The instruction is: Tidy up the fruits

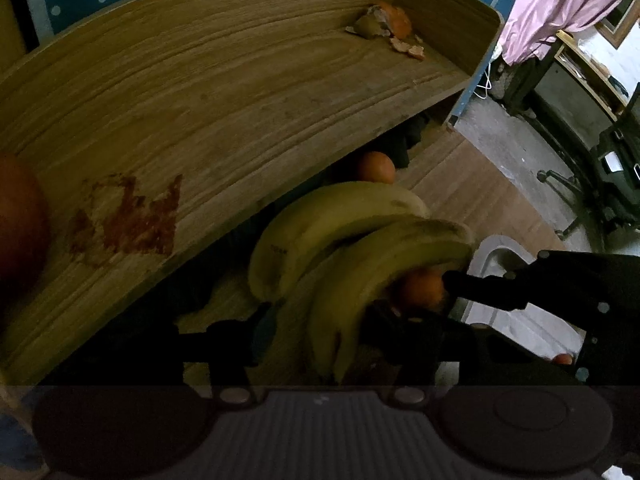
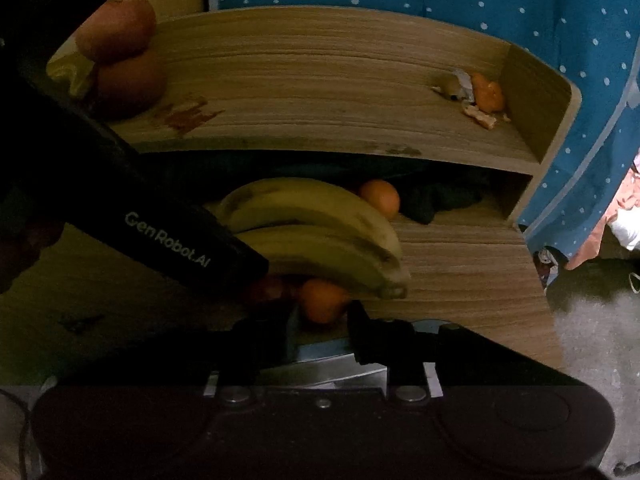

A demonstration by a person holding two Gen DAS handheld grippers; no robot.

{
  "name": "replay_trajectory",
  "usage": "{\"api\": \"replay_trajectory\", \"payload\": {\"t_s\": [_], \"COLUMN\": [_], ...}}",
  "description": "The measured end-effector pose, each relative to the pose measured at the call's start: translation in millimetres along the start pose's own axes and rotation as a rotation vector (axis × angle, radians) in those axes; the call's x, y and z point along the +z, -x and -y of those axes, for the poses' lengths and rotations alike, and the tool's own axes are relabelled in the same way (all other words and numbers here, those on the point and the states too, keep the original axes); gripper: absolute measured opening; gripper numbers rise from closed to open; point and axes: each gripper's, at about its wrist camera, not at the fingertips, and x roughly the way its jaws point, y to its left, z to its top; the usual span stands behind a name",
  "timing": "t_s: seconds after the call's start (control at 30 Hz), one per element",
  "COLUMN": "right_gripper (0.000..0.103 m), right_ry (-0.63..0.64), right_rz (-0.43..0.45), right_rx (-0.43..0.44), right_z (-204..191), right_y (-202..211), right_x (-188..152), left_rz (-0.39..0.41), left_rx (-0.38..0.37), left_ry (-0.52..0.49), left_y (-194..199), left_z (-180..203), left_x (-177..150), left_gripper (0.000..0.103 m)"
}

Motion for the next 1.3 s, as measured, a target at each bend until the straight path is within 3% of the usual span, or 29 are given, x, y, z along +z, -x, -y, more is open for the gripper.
{"api": "replay_trajectory", "payload": {"t_s": [0.13,0.27,0.37,0.43,0.53,0.83,1.3], "right_gripper": [0.035,0.035,0.029,0.029,0.029,0.029,0.031], "right_ry": [0.0,-0.001,-0.003,0.008,0.006,0.02,-0.028], "right_rz": [0.0,0.003,0.003,0.005,0.003,0.003,0.012], "right_rx": [0.001,0.01,0.037,0.034,0.036,0.047,0.077], "right_z": [1.0,4.7,6.3,5.0,5.4,-3.8,4.5], "right_y": [-3.1,-6.0,-5.7,-5.8,-5.3,1.0,-6.4], "right_x": [1.7,2.0,0.8,0.3,0.5,-1.7,3.3], "left_rz": [0.011,0.012,0.01,0.007,0.005,-0.022,-0.015], "left_rx": [0.006,0.004,-0.003,-0.026,-0.018,-0.022,0.015], "left_ry": [-0.025,-0.031,-0.039,-0.026,-0.029,-0.015,-0.086], "left_y": [0.1,-1.8,-0.1,1.9,3.8,11.7,1.4], "left_z": [3.5,2.8,2.5,2.5,4.2,-1.7,3.0], "left_x": [-0.3,2.8,1.9,-0.5,-5.3,-21.2,-2.8], "left_gripper": [0.056,0.057,0.049,0.036,0.033,0.03,0.035]}}
